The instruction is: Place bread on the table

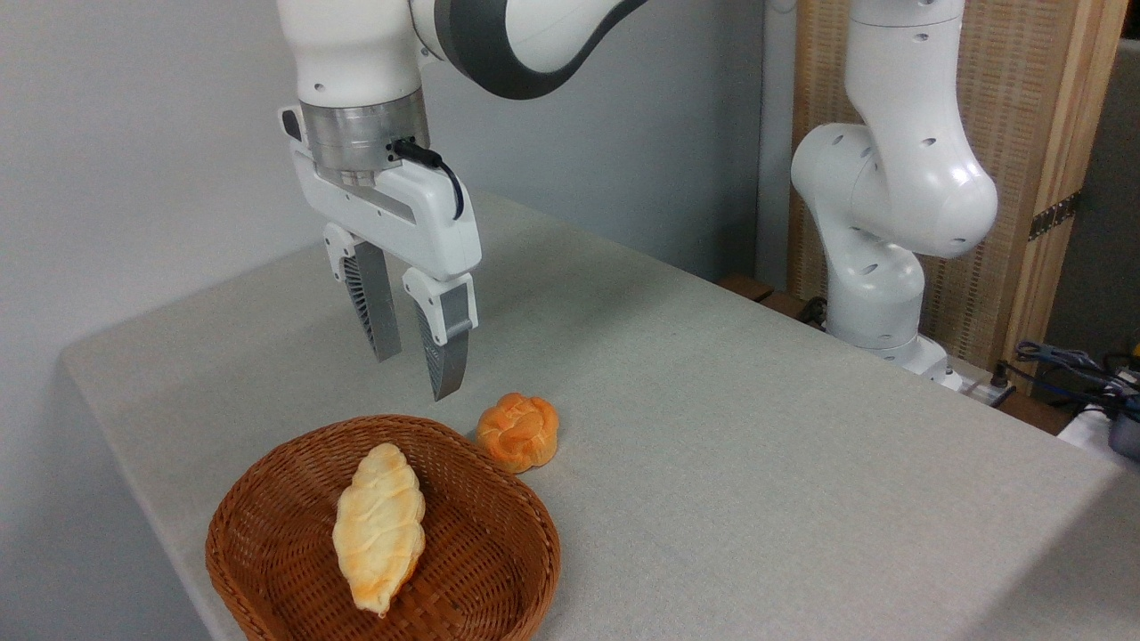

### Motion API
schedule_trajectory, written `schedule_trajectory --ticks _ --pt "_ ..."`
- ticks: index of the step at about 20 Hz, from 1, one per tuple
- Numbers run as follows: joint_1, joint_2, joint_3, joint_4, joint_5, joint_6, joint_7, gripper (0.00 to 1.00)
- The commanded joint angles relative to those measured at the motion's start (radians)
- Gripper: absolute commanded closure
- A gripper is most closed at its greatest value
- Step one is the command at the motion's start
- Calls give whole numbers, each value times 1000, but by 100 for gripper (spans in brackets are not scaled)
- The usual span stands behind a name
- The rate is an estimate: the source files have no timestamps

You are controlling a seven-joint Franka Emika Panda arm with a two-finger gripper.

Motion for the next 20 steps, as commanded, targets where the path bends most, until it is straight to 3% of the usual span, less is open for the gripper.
schedule_trajectory --ticks 1,13,20 --pt "-6 -2 9 7 -14 7 -10 0" --pt "-5 0 9 7 -12 13 -6 0" --pt "-3 49 28 2 -11 143 -7 0"
